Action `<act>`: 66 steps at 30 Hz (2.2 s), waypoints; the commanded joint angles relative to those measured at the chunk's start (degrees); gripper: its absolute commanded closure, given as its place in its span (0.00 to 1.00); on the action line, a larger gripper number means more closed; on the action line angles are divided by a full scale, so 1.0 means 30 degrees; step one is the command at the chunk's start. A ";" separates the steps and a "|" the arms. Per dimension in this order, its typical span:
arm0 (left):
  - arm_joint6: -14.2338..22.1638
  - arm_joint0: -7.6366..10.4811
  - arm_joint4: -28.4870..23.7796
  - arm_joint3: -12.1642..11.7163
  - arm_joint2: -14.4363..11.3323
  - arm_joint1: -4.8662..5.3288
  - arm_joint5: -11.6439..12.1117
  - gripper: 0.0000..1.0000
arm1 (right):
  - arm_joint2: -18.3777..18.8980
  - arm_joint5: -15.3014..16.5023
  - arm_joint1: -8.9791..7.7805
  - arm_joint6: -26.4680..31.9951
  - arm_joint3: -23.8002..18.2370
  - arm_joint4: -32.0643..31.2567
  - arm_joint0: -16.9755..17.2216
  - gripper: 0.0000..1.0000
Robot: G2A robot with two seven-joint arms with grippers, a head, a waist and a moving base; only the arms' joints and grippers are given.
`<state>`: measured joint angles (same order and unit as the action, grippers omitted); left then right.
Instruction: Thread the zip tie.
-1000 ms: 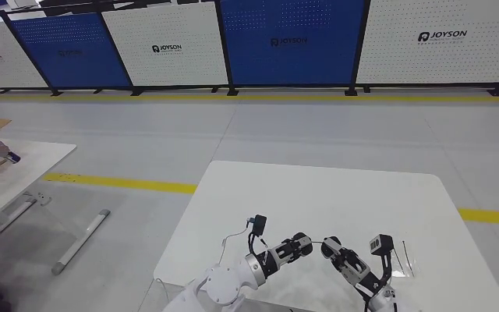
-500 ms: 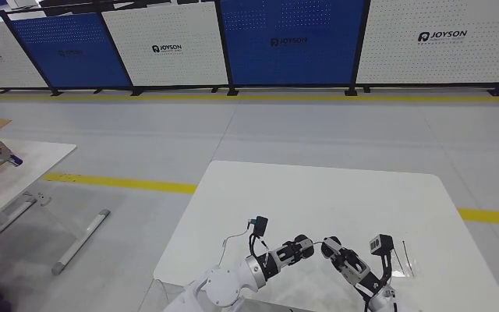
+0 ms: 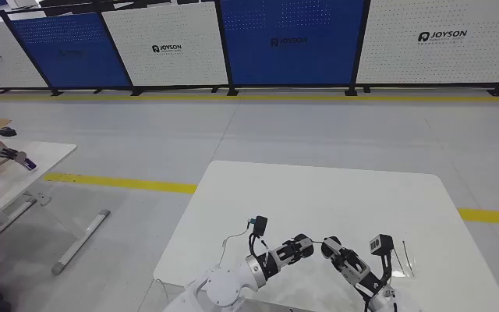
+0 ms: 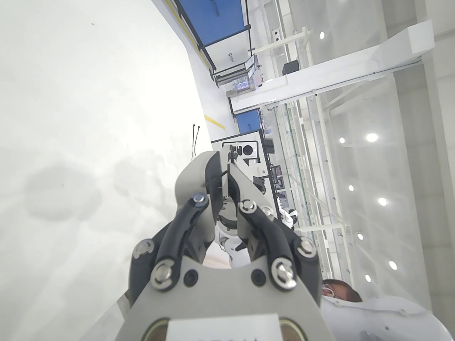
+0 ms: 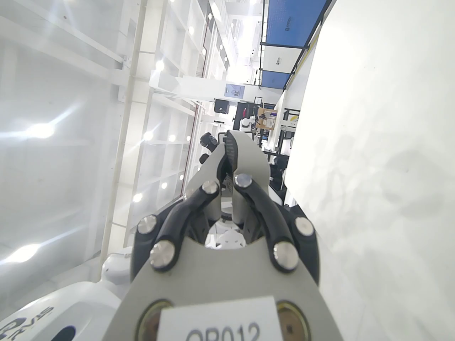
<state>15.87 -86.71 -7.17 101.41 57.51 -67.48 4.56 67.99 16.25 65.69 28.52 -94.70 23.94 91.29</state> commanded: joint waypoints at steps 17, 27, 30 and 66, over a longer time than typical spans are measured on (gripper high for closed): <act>0.1145 -0.0242 -0.1144 -0.0110 0.1078 0.0261 -0.0276 1.00 | 0.1188 -0.0111 -0.0130 0.0415 -0.0715 0.1047 0.0768 0.00; 0.3508 -0.0913 -0.1486 -0.0803 0.2917 0.0776 -0.0738 1.00 | 0.2571 0.0452 -0.0286 0.1028 -0.1200 0.2527 0.1804 0.00; 0.3508 -0.0913 -0.1486 -0.0803 0.2917 0.0776 -0.0738 1.00 | 0.2571 0.0452 -0.0286 0.1028 -0.1200 0.2527 0.1804 0.00; 0.6053 -0.3150 -1.1298 0.5804 0.8112 0.1082 0.4974 1.00 | 0.2571 0.0452 -0.0286 0.1028 -0.1200 0.2527 0.1804 0.00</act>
<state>34.68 -96.37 -40.06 118.42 81.03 -64.10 18.68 75.70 17.61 64.84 31.60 -98.30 31.52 96.71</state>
